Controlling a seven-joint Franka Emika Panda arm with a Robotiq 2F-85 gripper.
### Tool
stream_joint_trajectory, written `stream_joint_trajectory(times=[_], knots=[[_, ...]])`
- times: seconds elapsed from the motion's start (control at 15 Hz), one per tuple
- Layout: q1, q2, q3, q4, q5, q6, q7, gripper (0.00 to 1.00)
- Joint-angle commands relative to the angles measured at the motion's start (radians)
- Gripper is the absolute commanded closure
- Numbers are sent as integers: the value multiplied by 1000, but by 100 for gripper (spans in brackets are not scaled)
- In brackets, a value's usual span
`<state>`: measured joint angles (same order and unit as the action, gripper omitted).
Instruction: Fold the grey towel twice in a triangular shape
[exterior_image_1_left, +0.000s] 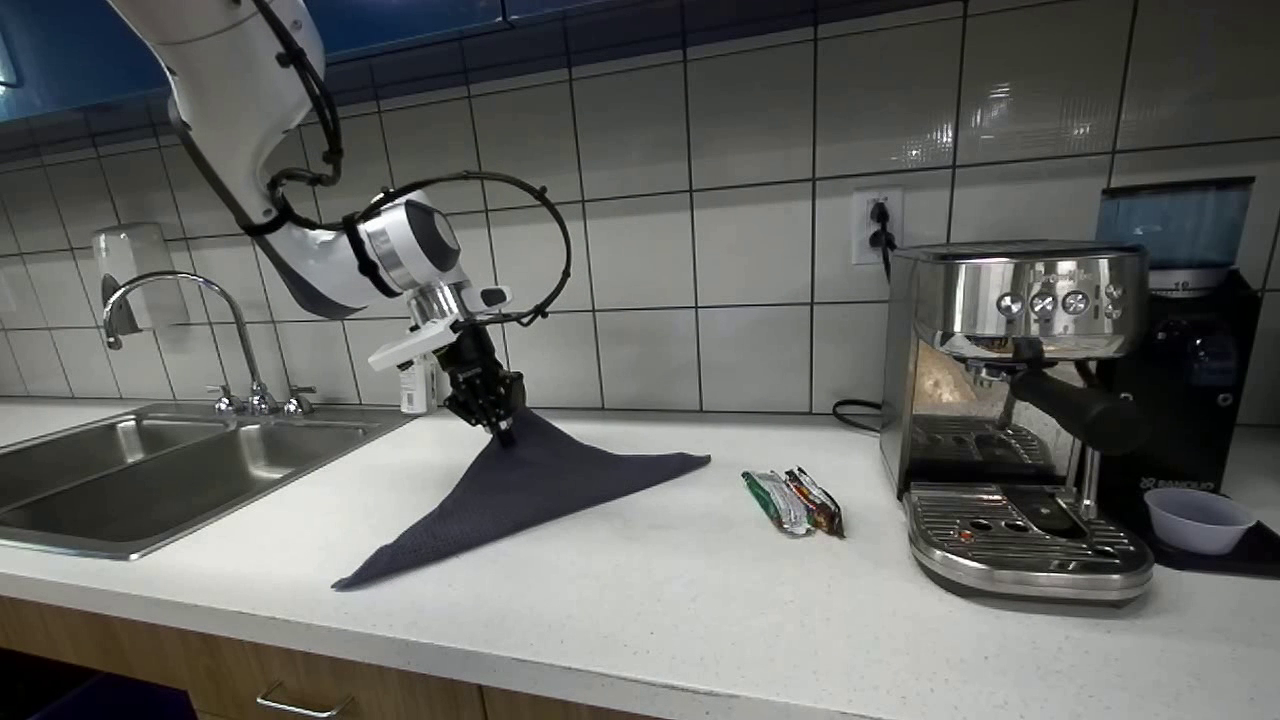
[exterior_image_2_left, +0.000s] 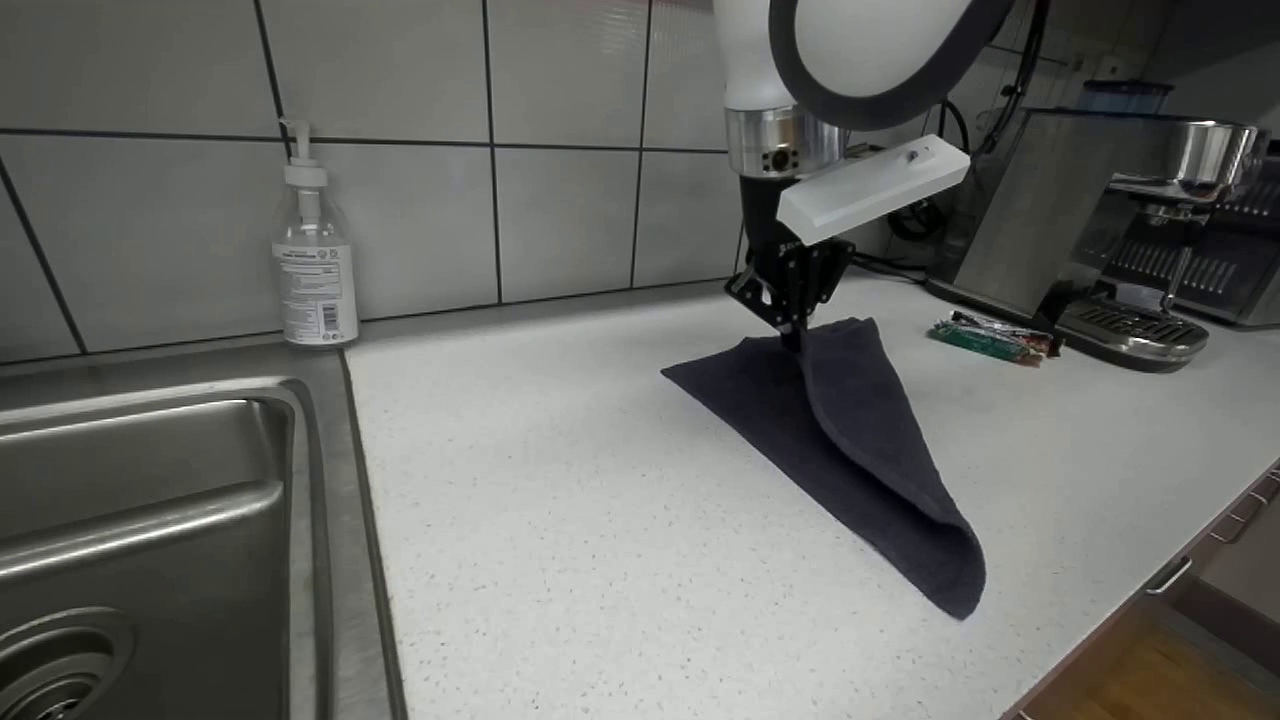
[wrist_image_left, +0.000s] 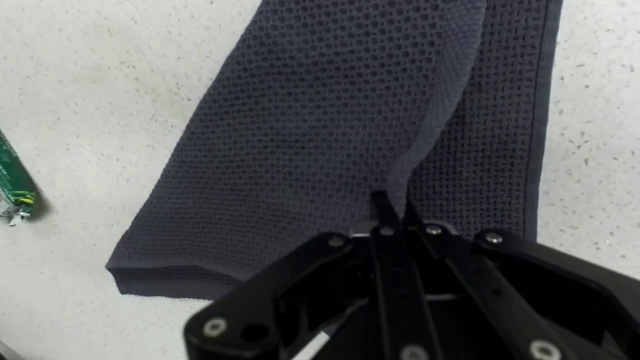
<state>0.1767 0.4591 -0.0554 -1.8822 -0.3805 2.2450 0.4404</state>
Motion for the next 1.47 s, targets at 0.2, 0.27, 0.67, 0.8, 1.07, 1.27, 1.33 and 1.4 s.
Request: stream_joint_trajectory(times=[0.2,0.27,0.67,0.8,1.07,1.27,1.33,1.4], knots=[[12,32,12,70,17,-34,-60,99],[13,34,13,74,17,-34,-65,99],[19,48,16,90,16,-33,-86,99],[21,56,16,96,16,-34,-91,99],[25,76,16,109,13,-37,-98,99],[27,89,15,117,13,-38,-102,99],[28,93,15,119,15,-39,-102,99],[28,95,14,121,15,-39,-103,99]])
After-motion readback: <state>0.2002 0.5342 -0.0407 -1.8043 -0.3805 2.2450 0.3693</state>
